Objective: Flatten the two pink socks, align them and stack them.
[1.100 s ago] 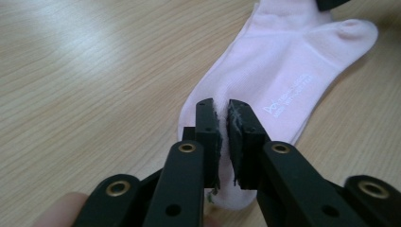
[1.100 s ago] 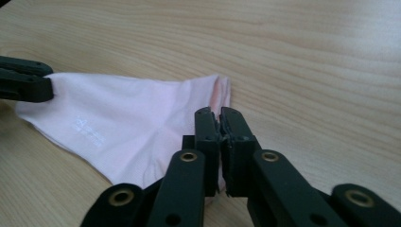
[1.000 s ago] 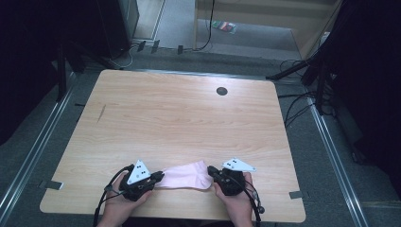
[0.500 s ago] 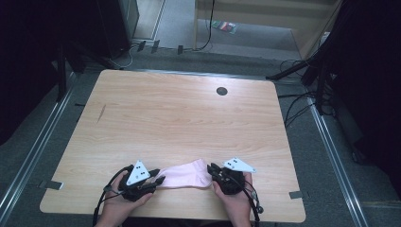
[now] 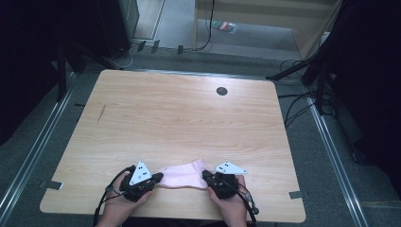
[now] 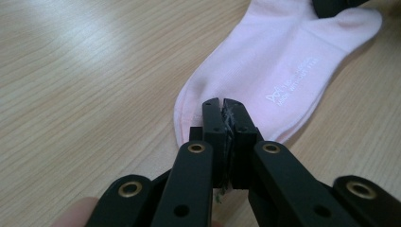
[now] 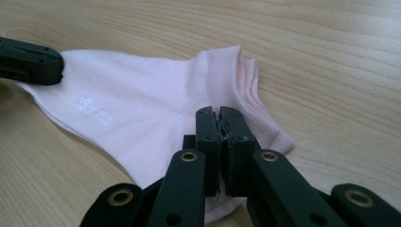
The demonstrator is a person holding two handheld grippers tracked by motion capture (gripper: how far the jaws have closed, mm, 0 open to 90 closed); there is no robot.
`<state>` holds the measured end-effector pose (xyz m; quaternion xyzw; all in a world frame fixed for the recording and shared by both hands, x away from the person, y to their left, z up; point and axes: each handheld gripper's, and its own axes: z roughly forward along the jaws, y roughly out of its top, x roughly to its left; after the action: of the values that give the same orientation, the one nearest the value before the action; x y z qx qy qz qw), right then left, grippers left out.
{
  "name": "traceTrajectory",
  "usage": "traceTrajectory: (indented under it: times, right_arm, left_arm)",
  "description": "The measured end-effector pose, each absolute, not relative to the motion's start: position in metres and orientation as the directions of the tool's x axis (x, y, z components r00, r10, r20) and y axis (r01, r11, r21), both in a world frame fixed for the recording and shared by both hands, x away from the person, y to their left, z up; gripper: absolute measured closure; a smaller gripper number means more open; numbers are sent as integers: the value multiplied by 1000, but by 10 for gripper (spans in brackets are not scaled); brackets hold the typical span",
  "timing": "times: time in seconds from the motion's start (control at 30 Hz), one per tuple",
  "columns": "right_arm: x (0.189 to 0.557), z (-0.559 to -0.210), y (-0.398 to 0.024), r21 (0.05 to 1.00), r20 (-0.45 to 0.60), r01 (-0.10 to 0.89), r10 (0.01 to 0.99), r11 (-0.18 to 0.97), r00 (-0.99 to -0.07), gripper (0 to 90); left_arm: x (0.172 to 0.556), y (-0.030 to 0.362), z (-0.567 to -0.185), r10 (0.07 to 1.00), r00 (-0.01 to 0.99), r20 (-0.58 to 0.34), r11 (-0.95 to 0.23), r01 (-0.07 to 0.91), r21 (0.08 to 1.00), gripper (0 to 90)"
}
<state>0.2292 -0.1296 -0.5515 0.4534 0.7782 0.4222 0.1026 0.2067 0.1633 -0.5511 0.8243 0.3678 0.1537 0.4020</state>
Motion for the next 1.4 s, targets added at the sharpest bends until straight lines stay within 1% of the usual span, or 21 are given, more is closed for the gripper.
traceTrajectory:
  times: [0.2, 0.27, 0.4, 0.43, 0.47, 0.5, 0.57, 0.63, 0.7, 0.73, 0.77, 0.8, 0.83, 0.87, 0.93, 1.03, 1.1, 1.2, 1.23, 1.33, 1.4]
  right_arm:
    - [229, -553, -125, 763, 195, 600, 799, 242, -569, 867]
    - [231, -553, -125, 762, 205, 603, 797, 234, -568, 873]
    - [235, -553, -126, 759, 218, 611, 798, 224, -563, 877]
    - [235, -553, -126, 760, 221, 612, 797, 221, -562, 866]
    - [235, -554, -126, 762, 230, 612, 794, 213, -563, 826]
    - [234, -553, -126, 764, 243, 614, 794, 197, -558, 777]
    - [232, -552, -127, 781, 257, 599, 781, 178, -569, 682]
    - [231, -547, -129, 808, 264, 570, 772, 150, -578, 612]
    - [231, -541, -132, 827, 290, 551, 753, 114, -591, 522]
    - [232, -538, -133, 832, 313, 546, 726, 101, -612, 484]
    - [233, -537, -134, 841, 323, 533, 704, 93, -633, 448]
    - [233, -535, -135, 847, 328, 524, 690, 87, -646, 423]
    - [233, -534, -136, 853, 321, 513, 685, 91, -654, 397]
    - [232, -533, -137, 855, 319, 511, 688, 87, -652, 367]
    - [231, -530, -138, 855, 310, 512, 706, 87, -637, 254]
    - [231, -526, -142, 846, 290, 525, 750, 90, -594, 138]
    - [232, -524, -146, 845, 288, 529, 762, 83, -580, 117]
    - [234, -520, -153, 837, 295, 541, 768, 79, -569, 20]
    - [234, -520, -155, 838, 294, 540, 772, 75, -563, 2]
    - [236, -519, -165, 838, 289, 542, 786, 68, -546, 0]
    - [238, -520, -171, 839, 276, 540, 803, 67, -528, 0]
  left_arm:
    - [213, 161, -552, 762, 648, -13, -400, 486, 777, 900]
    - [215, 161, -552, 767, 642, -2, -400, 481, 780, 900]
    - [216, 162, -553, 773, 635, -11, -388, 487, 782, 900]
    - [216, 163, -553, 772, 636, -17, -385, 488, 783, 900]
    - [217, 165, -552, 768, 639, -37, -372, 492, 787, 900]
    - [217, 167, -552, 761, 645, -62, -354, 494, 794, 880]
    - [216, 173, -551, 736, 667, -113, -305, 477, 824, 800]
    - [215, 180, -550, 715, 681, -159, -251, 463, 850, 730]
    - [215, 186, -546, 699, 685, -205, -189, 453, 871, 629]
    - [214, 188, -544, 703, 676, -221, -161, 453, 877, 579]
    - [213, 191, -541, 714, 662, -227, -141, 454, 880, 503]
    - [213, 193, -539, 730, 645, -227, -126, 453, 882, 400]
    - [212, 194, -537, 743, 629, -227, -113, 453, 884, 316]
    - [212, 195, -535, 754, 617, -223, -110, 455, 884, 246]
    - [213, 198, -534, 768, 602, -219, -109, 460, 881, 131]
    - [212, 203, -532, 776, 589, -226, -93, 462, 882, 65]
    - [211, 207, -531, 786, 575, -228, -83, 463, 882, 33]
    - [212, 216, -532, 799, 554, -235, -69, 472, 879, 15]
    - [213, 219, -532, 805, 546, -234, -64, 472, 879, 10]
    - [214, 230, -532, 813, 529, -244, -46, 476, 878, 0]
    - [215, 237, -533, 832, 497, -246, -28, 481, 876, 0]
